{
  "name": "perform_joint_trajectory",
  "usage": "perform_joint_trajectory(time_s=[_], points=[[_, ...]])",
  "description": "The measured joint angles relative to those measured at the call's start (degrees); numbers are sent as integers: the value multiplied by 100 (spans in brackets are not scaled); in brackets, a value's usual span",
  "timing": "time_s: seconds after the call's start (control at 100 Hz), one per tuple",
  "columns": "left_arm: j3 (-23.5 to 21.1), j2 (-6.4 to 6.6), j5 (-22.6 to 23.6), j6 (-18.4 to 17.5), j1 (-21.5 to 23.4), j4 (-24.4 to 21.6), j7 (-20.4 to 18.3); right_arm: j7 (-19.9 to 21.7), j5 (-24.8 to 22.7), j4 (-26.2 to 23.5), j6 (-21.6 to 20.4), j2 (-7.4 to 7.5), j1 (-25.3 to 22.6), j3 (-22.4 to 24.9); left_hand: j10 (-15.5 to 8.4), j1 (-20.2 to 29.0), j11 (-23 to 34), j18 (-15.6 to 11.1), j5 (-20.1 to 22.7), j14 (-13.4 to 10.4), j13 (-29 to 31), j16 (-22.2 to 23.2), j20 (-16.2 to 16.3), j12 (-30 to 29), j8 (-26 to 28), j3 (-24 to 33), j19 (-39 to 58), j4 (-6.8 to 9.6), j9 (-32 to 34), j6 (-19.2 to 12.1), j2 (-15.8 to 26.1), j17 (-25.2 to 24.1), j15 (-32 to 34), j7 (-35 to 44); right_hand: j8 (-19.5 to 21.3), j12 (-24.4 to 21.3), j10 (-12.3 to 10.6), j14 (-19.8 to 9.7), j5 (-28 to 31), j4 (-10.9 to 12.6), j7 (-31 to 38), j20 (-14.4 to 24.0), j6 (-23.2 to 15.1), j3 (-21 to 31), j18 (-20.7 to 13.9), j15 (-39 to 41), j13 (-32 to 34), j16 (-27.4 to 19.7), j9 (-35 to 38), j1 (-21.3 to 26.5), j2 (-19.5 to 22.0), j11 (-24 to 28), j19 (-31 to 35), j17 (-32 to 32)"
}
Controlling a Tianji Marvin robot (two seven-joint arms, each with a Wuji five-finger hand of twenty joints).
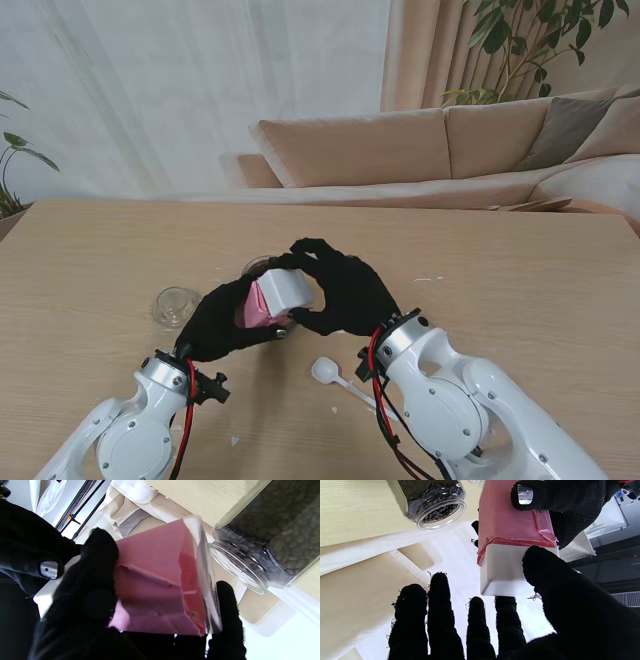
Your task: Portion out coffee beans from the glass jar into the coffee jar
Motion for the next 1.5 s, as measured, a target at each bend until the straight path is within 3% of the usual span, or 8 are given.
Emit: perform_joint_trajectory(time_s=[0.33,0.41,0.49,0.69,0.9,1.07,1.3,1.5], points=[[-17,21,-45,-20,4,-35,-123,-63,223,139,-247,-16,124,-31,197,0,-105,2,53,119,96,330,-1,235,0,-5,40,0,123,213,0,61,-15,46,710,71,-10,-69,-37,-540,614,0,-502,970,-4,5,-1,1,0,602,-743,267,0,-23],[-20,24,-44,-18,1,-46,-131,-95,236,177,-320,-22,149,-40,238,0,-112,2,68,122,168,350,-1,239,0,-6,114,1,180,304,0,111,-15,46,850,71,-83,-87,-10,-568,904,0,-1302,1507,-14,16,-3,1,0,1213,-876,339,0,-48],[-20,25,-44,-16,1,-71,-138,-143,241,219,-363,-30,160,-46,239,0,-112,-1,74,122,170,351,-1,239,0,-7,115,1,183,306,0,116,-15,47,858,72,-138,-91,199,-557,1007,0,-1550,1956,-44,16,-5,1,0,1660,-844,340,-2,-95],[-15,26,-47,-12,10,-116,-157,-83,216,220,-403,-34,144,28,239,0,-113,-2,99,122,174,409,-2,282,0,-7,118,1,187,306,0,119,-15,47,-682,-186,-221,-93,-2,-519,553,-2,-1513,2048,-61,-103,-224,-71,0,1636,-639,103,-214,-309],[-2,20,10,-7,2,-113,-47,375,73,-205,-398,29,-174,373,239,0,-113,-3,113,122,178,429,-2,291,0,-7,124,1,196,306,0,121,-15,47,-1086,-410,-90,-93,-1176,-331,-130,-2,-40,211,-67,-516,-621,-98,-3,264,-176,-836,-619,-691],[71,-2,171,-26,-50,0,267,152,91,-353,-56,38,-371,415,239,0,-113,-3,117,122,180,469,-2,292,1,-7,131,1,213,306,0,125,-15,49,-887,114,274,-75,-1045,-284,-613,65,1340,-900,-19,-555,-659,-97,-3,-988,512,-363,-654,-783],[117,-43,223,-180,-85,128,383,-171,511,-296,414,-56,-404,329,239,0,-141,-3,121,122,230,485,-2,292,6,-8,144,1,239,306,-1,134,-35,60,-576,352,760,8,-137,-278,-815,191,1806,-1271,81,-432,-660,-97,110,-1268,793,274,-533,-749],[116,-43,223,-286,-71,130,362,121,642,-153,432,-52,-224,258,239,0,-141,-3,127,122,234,487,-2,292,6,-12,146,1,244,306,-26,135,-36,93,-429,354,775,14,191,-278,-816,193,1872,-1327,84,-338,-650,-96,408,-1263,793,224,-461,-684]])
